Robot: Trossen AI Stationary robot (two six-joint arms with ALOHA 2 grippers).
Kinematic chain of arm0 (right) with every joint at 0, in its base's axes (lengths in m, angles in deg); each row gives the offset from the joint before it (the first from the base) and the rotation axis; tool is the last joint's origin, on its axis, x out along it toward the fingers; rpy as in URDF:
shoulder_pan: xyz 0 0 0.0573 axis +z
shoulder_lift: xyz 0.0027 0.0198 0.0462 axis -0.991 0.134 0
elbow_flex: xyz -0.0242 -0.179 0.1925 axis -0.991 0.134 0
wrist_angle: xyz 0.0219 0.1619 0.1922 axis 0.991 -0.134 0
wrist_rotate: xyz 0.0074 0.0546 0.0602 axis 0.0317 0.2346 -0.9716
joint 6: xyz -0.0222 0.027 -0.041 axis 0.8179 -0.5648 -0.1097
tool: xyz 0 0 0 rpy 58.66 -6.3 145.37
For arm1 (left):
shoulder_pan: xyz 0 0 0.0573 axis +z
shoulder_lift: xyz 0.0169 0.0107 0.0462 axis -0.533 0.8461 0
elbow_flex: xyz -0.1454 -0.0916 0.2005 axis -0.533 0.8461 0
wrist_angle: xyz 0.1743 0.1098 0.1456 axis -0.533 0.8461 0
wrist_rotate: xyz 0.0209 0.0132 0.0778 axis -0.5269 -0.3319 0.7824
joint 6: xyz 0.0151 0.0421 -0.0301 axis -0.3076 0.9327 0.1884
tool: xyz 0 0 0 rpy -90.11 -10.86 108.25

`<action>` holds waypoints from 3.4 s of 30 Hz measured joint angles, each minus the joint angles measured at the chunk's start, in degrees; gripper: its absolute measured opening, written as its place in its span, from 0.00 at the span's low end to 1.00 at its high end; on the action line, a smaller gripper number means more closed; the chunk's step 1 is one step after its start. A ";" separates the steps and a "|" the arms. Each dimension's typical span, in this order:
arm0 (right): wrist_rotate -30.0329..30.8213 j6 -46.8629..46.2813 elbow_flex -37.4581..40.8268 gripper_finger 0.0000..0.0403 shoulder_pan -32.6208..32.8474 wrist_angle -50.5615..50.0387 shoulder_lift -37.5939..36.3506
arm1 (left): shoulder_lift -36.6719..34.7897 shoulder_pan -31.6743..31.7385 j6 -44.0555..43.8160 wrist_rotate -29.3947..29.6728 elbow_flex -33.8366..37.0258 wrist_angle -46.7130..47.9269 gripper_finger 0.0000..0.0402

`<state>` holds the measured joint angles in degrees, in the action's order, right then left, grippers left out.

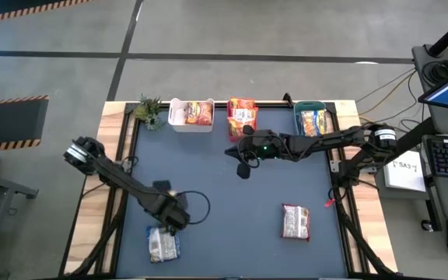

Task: Sort Maruchan noodles
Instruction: Put the top blue noodle pack into the green bin

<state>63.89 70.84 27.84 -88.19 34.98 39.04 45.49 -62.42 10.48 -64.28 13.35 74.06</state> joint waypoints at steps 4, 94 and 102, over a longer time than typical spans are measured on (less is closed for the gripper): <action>-0.01 -1.50 -0.05 0.03 0.00 -0.09 0.00 | -0.10 2.20 2.69 16.49 -2.75 -0.33 0.00; -21.23 -48.39 -5.86 0.71 -2.26 14.58 27.63 | -24.59 18.22 20.96 13.96 39.51 -57.95 0.00; -26.00 -46.08 -11.73 0.70 -2.29 11.42 30.27 | -21.02 18.16 19.22 13.35 39.79 -59.23 0.00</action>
<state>37.89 24.76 16.11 -90.49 46.40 69.31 24.47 -44.26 29.70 -50.93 53.14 14.83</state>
